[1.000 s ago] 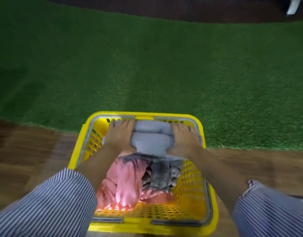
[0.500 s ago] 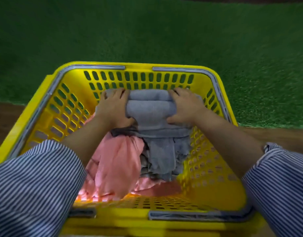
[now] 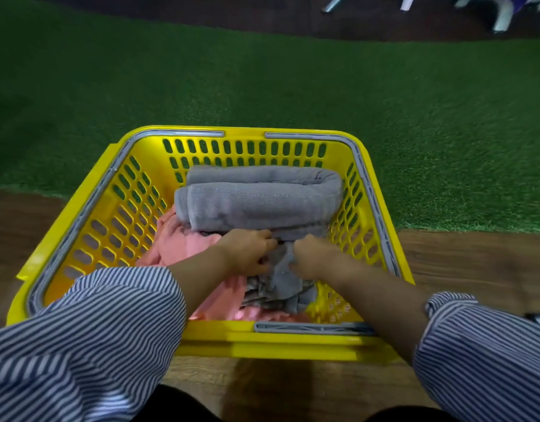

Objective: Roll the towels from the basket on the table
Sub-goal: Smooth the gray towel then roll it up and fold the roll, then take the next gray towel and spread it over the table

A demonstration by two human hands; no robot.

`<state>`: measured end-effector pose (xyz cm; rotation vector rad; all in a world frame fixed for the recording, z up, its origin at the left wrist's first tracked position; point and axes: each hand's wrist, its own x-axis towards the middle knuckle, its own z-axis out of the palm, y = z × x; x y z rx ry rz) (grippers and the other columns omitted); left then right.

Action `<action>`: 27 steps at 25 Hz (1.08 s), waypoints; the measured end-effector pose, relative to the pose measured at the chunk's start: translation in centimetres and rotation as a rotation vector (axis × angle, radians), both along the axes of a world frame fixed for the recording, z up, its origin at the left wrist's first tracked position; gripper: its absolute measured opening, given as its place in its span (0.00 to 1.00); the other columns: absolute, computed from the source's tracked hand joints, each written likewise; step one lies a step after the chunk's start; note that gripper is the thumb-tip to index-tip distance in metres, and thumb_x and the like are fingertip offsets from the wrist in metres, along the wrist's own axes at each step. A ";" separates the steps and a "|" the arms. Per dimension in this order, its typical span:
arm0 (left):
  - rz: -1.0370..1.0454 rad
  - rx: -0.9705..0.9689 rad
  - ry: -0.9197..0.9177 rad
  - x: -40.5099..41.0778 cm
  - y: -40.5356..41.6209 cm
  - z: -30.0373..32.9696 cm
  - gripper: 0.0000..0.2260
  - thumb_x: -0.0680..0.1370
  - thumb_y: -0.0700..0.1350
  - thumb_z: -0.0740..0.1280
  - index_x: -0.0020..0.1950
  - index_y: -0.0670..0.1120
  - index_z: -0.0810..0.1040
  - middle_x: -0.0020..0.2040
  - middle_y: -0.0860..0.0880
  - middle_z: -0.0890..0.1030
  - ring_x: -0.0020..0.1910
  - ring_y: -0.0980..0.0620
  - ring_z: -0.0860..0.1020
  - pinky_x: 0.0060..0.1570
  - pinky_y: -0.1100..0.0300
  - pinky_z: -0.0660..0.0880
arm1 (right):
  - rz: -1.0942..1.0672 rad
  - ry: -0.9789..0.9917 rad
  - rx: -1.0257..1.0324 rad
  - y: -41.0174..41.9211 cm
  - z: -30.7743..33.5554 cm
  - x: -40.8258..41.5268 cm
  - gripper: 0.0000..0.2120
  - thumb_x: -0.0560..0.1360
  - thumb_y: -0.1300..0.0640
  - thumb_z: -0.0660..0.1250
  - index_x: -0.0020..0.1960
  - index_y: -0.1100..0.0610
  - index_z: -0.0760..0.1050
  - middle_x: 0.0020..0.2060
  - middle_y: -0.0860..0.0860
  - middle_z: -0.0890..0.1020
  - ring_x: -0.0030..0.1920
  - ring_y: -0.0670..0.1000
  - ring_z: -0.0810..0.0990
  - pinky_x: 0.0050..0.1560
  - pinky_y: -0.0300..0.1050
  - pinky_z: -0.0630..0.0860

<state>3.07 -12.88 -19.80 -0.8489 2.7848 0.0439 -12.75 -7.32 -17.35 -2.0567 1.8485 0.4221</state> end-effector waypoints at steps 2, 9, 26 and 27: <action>0.058 0.017 -0.055 -0.2 0.2 0.7 0.21 0.77 0.53 0.64 0.67 0.45 0.71 0.63 0.45 0.73 0.58 0.42 0.76 0.44 0.51 0.73 | -0.069 -0.027 0.045 -0.2 -0.9 0.2 0.05 0.76 0.57 0.62 0.45 0.60 0.72 0.46 0.59 0.79 0.47 0.59 0.79 0.39 0.46 0.72; 0.136 0.085 0.111 -0.5 -0.6 0.8 0.26 0.78 0.51 0.64 0.74 0.50 0.63 0.68 0.47 0.69 0.59 0.44 0.75 0.48 0.51 0.74 | -0.544 -0.439 -0.211 -1.6 0.1 -0.5 0.07 0.76 0.57 0.61 0.44 0.61 0.74 0.46 0.61 0.79 0.50 0.59 0.78 0.44 0.45 0.71; 0.572 0.777 1.078 -2.2 -3.7 36.4 0.05 0.75 0.32 0.67 0.47 0.41 0.77 0.42 0.48 0.76 0.43 0.59 0.72 0.45 0.62 0.68 | -0.733 -1.184 -0.278 -6.8 40.5 0.6 0.19 0.78 0.63 0.52 0.29 0.54 0.59 0.21 0.47 0.63 0.23 0.46 0.62 0.28 0.43 0.57; 0.592 0.790 1.085 -2.0 -3.7 39.8 0.05 0.75 0.31 0.67 0.48 0.40 0.78 0.42 0.47 0.76 0.43 0.56 0.72 0.44 0.60 0.67 | -0.701 -1.165 -0.277 -6.4 43.6 0.5 0.18 0.78 0.62 0.52 0.30 0.53 0.58 0.24 0.49 0.61 0.26 0.47 0.59 0.29 0.44 0.55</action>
